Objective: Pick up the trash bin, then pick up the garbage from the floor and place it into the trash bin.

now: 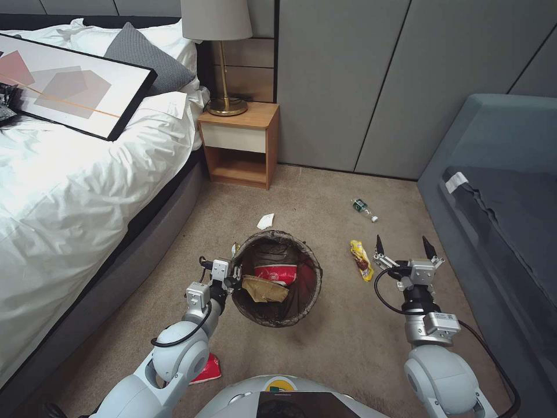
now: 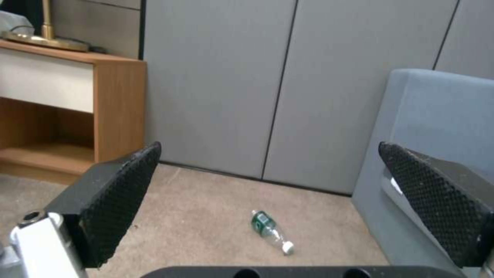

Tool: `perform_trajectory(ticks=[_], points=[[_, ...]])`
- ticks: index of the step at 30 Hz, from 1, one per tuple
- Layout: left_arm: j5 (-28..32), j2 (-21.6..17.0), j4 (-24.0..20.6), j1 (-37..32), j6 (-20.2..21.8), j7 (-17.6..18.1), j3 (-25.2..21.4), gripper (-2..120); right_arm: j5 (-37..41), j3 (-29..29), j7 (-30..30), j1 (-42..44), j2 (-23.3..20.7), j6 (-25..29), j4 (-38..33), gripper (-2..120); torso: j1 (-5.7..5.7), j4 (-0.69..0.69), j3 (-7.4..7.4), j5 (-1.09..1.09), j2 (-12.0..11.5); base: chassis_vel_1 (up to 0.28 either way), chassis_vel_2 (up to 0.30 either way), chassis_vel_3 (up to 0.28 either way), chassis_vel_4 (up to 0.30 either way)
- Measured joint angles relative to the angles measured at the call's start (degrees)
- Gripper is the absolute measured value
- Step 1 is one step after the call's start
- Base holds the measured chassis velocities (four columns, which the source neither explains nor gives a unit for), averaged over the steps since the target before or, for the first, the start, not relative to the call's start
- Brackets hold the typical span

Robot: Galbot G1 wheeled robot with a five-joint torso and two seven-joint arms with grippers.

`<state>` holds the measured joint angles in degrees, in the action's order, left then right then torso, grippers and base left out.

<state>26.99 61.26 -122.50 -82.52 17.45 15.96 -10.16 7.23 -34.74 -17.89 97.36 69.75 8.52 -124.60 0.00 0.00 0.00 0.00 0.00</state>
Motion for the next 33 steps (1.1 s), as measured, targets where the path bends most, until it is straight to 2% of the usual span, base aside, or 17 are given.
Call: perform_trajectory(ticks=[33], points=[[-0.3,0.4,0.3,0.2,0.0,-0.1,0.1,3,0.4,0.0,-0.1,-0.8,-0.2,-0.6,-0.3,100,0.00,-0.01,0.00,0.00,0.0,-0.061,0.058,0.059,-0.064]])
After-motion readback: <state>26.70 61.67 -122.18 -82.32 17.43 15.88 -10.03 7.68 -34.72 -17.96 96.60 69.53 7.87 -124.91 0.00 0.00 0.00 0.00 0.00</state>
